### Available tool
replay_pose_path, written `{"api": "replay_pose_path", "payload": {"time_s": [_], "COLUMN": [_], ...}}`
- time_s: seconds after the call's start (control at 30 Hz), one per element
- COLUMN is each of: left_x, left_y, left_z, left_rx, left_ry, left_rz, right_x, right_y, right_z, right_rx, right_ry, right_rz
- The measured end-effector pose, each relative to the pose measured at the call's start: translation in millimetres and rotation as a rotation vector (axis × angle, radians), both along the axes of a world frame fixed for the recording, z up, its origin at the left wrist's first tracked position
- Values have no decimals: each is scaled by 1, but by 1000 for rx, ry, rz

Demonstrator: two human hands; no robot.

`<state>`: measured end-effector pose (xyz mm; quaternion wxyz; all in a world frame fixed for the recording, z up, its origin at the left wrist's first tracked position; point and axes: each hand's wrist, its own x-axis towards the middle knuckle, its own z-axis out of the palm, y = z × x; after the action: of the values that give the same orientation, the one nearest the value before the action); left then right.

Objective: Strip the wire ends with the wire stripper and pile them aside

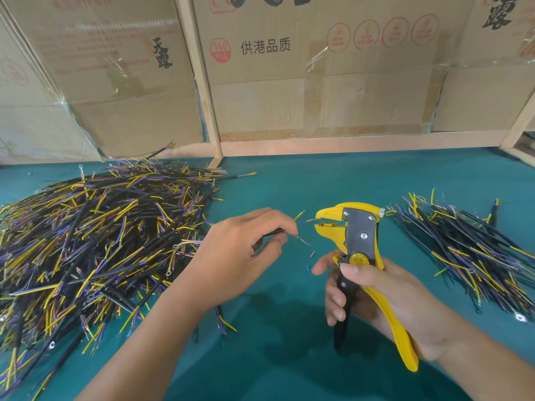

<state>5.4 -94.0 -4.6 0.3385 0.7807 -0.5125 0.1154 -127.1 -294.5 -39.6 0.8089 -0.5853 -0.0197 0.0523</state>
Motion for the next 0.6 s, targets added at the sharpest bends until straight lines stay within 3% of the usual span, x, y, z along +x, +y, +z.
{"api": "replay_pose_path", "payload": {"time_s": [0.6], "left_x": [-7], "left_y": [-4], "left_z": [2], "left_rx": [-15], "left_ry": [35], "left_rz": [-57], "right_x": [-1], "right_y": [3], "right_z": [-2], "right_rx": [55], "right_ry": [45], "right_rz": [44]}}
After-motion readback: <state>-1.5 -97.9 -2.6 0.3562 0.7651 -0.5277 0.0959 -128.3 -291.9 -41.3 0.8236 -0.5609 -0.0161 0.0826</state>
